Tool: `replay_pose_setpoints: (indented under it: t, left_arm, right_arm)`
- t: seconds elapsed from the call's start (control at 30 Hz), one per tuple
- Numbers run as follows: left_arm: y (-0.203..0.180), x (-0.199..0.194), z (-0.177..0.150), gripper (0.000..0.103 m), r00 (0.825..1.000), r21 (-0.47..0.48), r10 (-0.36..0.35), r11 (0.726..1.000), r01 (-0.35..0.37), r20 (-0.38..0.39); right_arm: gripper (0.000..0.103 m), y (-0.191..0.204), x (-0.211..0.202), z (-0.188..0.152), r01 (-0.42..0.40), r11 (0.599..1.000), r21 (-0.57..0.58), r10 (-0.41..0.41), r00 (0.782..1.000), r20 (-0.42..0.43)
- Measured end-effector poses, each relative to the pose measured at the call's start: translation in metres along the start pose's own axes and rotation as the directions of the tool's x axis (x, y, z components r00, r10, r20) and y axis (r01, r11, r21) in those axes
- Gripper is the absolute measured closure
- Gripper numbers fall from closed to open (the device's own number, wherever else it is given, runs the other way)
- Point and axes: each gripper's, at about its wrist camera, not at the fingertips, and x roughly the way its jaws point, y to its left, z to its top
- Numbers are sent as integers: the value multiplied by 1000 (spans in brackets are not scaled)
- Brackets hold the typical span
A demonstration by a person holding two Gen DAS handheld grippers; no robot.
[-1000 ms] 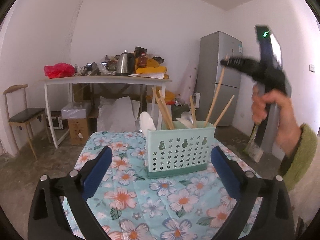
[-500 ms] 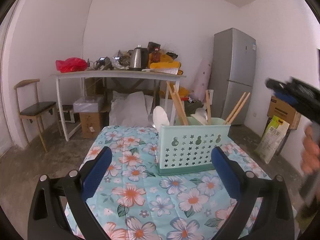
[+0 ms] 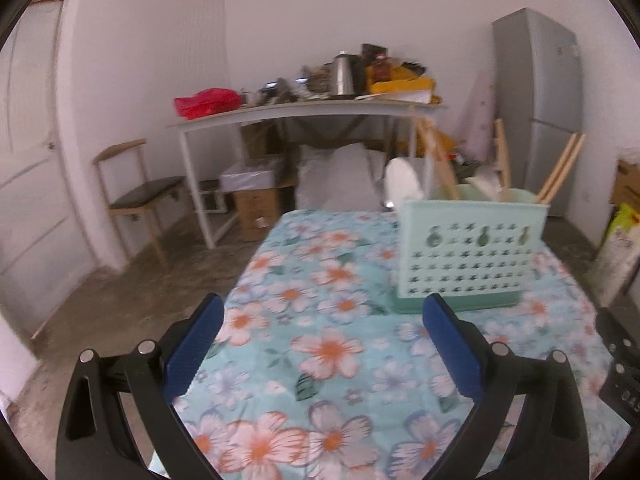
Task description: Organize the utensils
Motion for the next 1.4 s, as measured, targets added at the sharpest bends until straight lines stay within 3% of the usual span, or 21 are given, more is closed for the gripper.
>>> replay_pose_setpoints:
  t: [0.2,0.33,1.4]
  left_arm:
    - [3,4,-1,6,994,22,104,994,-103,-31]
    - [9,3,-2,6,992,16,125,992,-125,-32]
    - [11,1,-5,6,991,16,123,992,-123,-61]
  right_arm:
    - [8,-7,-5,-2,16,1000,8,-16,1000,4]
    - [8,-9,-5,0,25,1000,14,-25,1000,2]
    - [8,-8,-6,0,23,1000,0,-23,1000,5]
